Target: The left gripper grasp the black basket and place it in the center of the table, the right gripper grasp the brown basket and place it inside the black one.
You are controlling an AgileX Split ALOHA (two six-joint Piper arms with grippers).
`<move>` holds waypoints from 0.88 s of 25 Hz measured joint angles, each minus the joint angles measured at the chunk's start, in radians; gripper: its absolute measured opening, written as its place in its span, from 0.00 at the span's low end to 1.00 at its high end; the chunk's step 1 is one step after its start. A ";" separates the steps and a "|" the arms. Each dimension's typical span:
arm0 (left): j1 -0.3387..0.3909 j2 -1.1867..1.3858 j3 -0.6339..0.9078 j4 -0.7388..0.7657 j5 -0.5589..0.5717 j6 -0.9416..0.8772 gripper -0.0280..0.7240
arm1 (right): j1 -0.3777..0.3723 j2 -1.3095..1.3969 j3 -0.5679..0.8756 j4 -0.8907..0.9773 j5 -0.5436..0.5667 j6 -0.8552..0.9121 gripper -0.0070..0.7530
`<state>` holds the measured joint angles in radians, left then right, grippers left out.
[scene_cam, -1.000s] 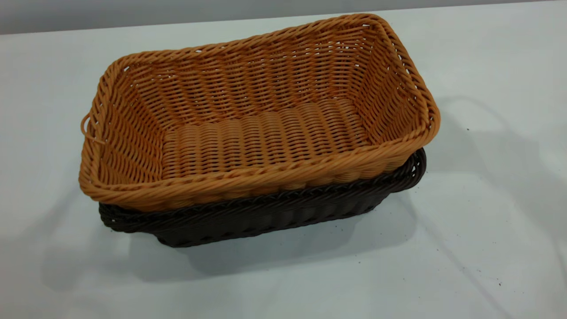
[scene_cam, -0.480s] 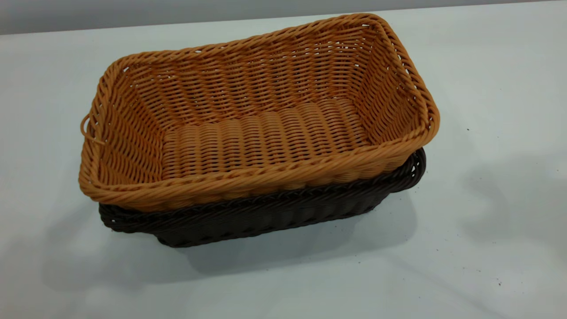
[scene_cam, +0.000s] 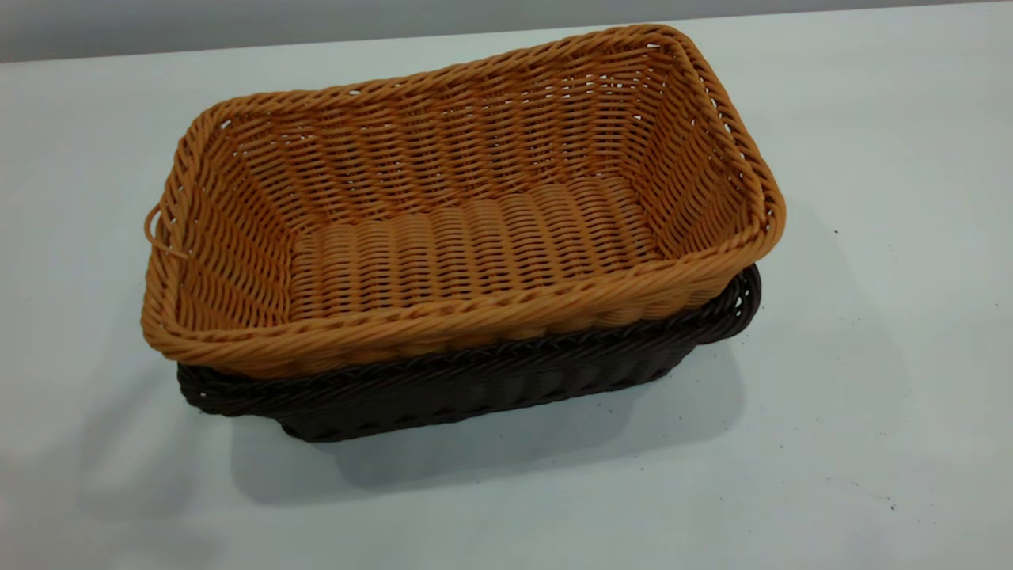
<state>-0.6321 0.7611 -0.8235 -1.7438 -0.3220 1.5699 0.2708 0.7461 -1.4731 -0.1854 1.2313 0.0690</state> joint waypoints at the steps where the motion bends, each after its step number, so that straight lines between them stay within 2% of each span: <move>1: 0.000 0.000 0.001 0.000 -0.002 0.000 0.46 | 0.000 -0.031 0.000 -0.029 -0.002 -0.006 0.01; 6: 0.000 0.000 0.058 0.000 0.047 0.000 0.44 | -0.001 -0.189 0.064 -0.069 -0.006 -0.096 0.01; 12: 0.000 -0.001 0.125 0.000 0.091 0.000 0.44 | -0.016 -0.392 0.233 0.102 -0.008 -0.167 0.01; 15: 0.000 -0.019 0.138 0.000 0.107 0.000 0.44 | -0.051 -0.495 0.346 0.132 -0.008 -0.165 0.01; 20: 0.000 -0.066 0.138 0.000 0.110 0.000 0.44 | -0.151 -0.667 0.553 0.153 -0.011 -0.164 0.01; 22: 0.000 -0.080 0.138 0.000 0.110 0.000 0.44 | -0.195 -0.720 0.623 0.170 -0.064 -0.164 0.01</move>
<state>-0.6321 0.6815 -0.6854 -1.7438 -0.2118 1.5699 0.0754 0.0258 -0.8501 -0.0155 1.1677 -0.0947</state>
